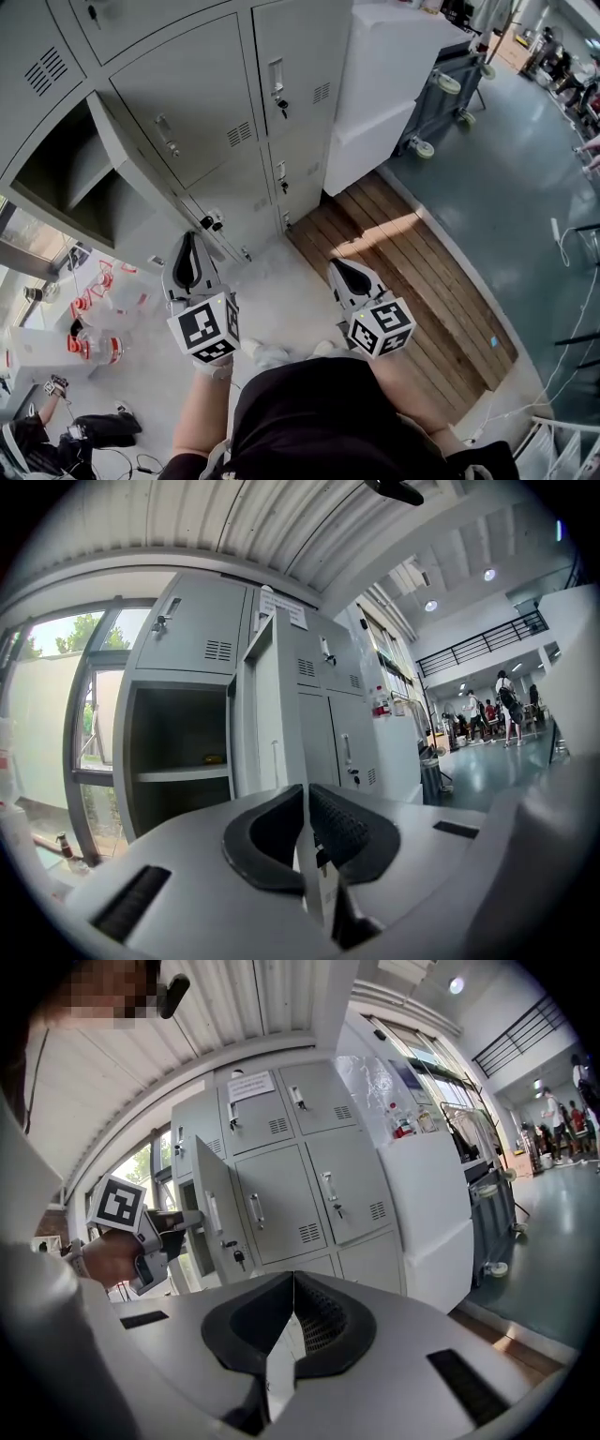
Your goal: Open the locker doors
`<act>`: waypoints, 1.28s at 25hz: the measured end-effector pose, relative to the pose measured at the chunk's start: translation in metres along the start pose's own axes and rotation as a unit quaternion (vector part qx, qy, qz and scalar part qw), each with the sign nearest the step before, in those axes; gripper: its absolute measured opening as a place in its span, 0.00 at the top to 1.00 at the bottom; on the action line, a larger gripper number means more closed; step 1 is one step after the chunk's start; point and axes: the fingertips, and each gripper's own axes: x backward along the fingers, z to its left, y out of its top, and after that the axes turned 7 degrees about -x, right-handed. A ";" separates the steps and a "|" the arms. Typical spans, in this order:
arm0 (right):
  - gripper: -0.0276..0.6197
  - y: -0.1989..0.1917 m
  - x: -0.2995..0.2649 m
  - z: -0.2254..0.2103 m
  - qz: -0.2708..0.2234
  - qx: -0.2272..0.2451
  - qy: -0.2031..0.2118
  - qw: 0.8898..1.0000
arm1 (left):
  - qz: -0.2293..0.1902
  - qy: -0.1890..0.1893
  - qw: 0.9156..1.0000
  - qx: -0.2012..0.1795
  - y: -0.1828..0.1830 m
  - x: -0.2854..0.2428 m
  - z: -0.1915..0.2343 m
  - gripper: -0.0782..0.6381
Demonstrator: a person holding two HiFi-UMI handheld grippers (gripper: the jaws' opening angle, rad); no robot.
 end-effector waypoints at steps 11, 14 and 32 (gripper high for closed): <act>0.91 0.019 0.025 -0.011 -0.019 0.010 0.008 1.000 | -0.007 -0.034 0.999 0.001 0.011 0.009 -0.034 0.85; 0.91 0.039 0.021 -0.005 -0.029 0.026 0.030 0.999 | -0.004 -0.026 1.000 0.002 0.011 0.017 -0.029 0.85; 0.91 0.229 -0.105 0.152 -0.149 0.157 0.183 0.959 | 0.022 0.027 0.999 0.011 0.000 0.022 0.092 0.86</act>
